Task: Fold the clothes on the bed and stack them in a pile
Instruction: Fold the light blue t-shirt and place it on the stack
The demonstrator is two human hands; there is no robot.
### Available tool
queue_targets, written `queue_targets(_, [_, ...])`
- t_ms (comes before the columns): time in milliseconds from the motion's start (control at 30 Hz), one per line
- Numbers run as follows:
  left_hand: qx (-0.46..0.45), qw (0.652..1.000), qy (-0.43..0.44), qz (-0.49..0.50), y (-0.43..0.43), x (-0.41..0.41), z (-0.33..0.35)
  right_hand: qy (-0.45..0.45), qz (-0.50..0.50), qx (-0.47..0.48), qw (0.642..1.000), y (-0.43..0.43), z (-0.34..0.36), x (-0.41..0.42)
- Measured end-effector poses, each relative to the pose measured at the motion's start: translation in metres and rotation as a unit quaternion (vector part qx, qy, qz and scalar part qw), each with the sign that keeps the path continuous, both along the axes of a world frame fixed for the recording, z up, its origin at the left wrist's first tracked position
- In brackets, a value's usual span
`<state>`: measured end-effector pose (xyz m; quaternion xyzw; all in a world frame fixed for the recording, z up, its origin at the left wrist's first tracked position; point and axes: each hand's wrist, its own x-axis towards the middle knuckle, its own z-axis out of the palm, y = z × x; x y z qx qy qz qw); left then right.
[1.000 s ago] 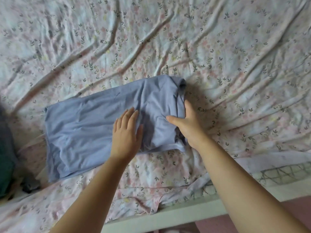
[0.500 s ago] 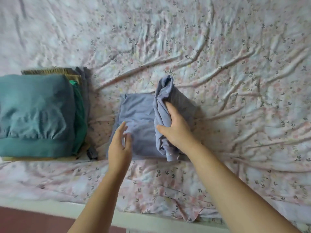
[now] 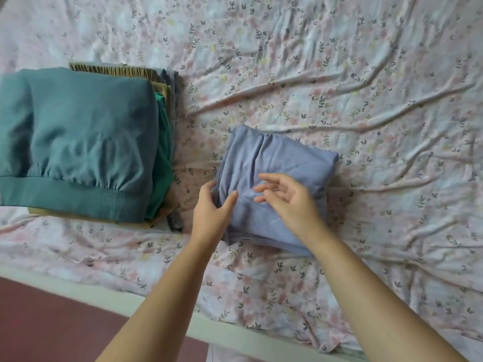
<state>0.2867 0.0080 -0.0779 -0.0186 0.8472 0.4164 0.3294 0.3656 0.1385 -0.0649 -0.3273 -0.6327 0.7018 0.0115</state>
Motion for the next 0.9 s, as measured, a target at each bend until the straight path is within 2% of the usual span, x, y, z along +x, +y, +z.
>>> queue_targets(33, [-0.017,1.000,0.013,-0.006,0.002,0.000,-0.001,0.002,-0.025,0.116,0.993,0.005,-0.001,0.011])
queue_targets(100, [-0.053,0.997,0.060,-0.021,0.003,-0.001,-0.001,-0.019,-0.013,0.349,0.937,0.015,-0.009,0.032])
queue_targets(133, [-0.061,0.995,0.077,-0.029,0.002,-0.002,-0.002,-0.041,0.018,0.421,0.906,0.018,-0.016,0.041])
queue_targets(200, [-0.074,0.991,0.090,-0.062,-0.001,-0.003,-0.005,-0.095,0.089,0.504,0.854,0.020,-0.033,0.055])
queue_targets(233, [-0.087,0.989,0.089,-0.084,-0.002,-0.003,-0.008,-0.122,0.118,0.518,0.838,0.020,-0.041,0.058])
queue_targets(300, [-0.128,0.980,0.094,-0.119,-0.004,-0.005,-0.014,-0.150,0.144,0.517,0.830,0.023,-0.052,0.058])
queue_targets(333, [-0.158,0.966,0.141,-0.148,-0.004,-0.007,-0.015,-0.147,0.142,0.522,0.828,0.027,-0.055,0.055])
queue_targets(400, [-0.178,0.912,0.304,-0.212,0.001,-0.012,-0.015,-0.124,0.111,0.557,0.813,0.034,-0.055,0.048])
queue_targets(467, [-0.115,0.855,0.444,-0.241,0.012,-0.014,-0.014,-0.102,0.072,0.597,0.793,0.034,-0.052,0.042])
queue_targets(533, [-0.055,0.819,0.491,-0.293,0.028,-0.011,-0.015,-0.102,0.067,0.602,0.789,0.031,-0.051,0.036])
queue_targets(600, [-0.039,0.796,0.475,-0.372,0.046,-0.007,-0.022,-0.145,0.103,0.590,0.788,0.028,-0.056,0.030])
queue_targets(700, [-0.097,0.770,0.414,-0.476,0.062,-0.011,-0.047,-0.220,0.159,0.572,0.774,0.033,-0.069,0.021])
queue_targets(800, [-0.143,0.776,0.371,-0.489,0.064,-0.023,-0.070,-0.233,0.186,0.572,0.764,0.043,-0.083,0.023])
queue_targets(900, [-0.157,0.784,0.356,-0.484,0.056,-0.028,-0.077,-0.264,0.165,0.569,0.761,0.048,-0.088,0.040])
